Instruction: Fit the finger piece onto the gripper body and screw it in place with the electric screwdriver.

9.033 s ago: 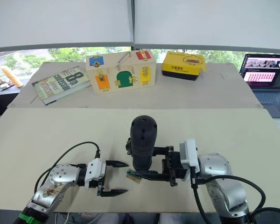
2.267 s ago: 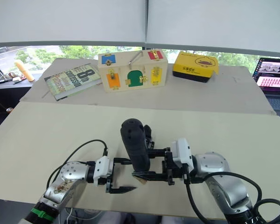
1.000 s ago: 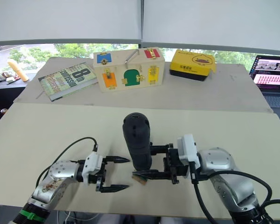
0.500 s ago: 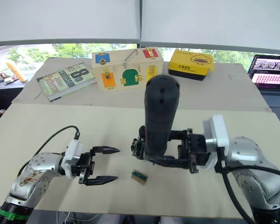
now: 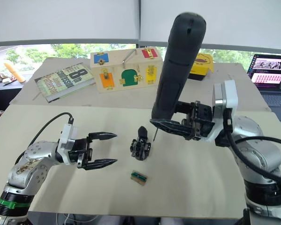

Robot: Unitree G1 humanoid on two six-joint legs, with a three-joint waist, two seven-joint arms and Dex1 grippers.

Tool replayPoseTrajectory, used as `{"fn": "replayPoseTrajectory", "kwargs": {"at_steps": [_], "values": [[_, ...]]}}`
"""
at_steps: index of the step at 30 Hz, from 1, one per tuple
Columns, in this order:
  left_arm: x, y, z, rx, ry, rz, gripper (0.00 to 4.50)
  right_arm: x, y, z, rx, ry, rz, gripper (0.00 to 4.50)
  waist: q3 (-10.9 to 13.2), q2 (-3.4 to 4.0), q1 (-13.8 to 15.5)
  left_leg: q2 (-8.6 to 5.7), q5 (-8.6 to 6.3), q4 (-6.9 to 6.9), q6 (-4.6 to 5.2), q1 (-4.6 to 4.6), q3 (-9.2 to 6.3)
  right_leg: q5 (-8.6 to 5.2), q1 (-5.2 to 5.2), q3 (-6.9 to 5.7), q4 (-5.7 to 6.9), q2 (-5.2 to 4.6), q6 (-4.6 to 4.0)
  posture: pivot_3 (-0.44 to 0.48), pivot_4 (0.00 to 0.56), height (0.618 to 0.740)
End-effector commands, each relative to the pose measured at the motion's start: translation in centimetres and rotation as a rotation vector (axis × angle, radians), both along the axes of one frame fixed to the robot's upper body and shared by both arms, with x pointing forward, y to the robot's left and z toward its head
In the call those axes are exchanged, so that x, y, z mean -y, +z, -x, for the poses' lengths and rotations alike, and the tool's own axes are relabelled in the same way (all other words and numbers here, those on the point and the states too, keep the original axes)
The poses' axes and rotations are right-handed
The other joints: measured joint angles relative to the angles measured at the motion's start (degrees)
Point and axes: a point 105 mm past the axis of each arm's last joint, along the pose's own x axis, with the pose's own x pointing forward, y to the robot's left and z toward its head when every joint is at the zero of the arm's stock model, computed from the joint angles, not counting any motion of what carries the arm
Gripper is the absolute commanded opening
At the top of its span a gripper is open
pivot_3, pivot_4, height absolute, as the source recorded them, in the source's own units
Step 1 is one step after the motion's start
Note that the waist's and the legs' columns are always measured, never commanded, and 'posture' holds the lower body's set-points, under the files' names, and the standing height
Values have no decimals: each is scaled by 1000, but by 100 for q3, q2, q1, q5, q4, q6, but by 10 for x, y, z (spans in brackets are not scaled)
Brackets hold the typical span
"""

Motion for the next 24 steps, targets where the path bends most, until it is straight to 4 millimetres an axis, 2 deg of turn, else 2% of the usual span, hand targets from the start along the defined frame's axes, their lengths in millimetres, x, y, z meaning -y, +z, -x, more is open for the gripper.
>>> {"fn": "replayPoseTrajectory", "kwargs": {"at_steps": [1,11,24], "values": [[-2,2,-3,17,7,-5,4500,-6,12,3,38,41,-13,1895,0,0,-2,1,1,0,-2,0,0,0,0,0,0,2,0,0,150,740],[0,-9,-8,29,14,-45,4500,-29,8,-1,35,102,-42,1895,0,0,-3,-1,2,0,-4,-3,2,0,1,-2,6,5,1,0,150,740],[12,-23,-9,25,1,-63,4500,-51,0,-10,1,164,6,1895,1,2,-75,1,7,-1,-13,0,4,0,0,-3,10,14,0,0,150,740]]}}
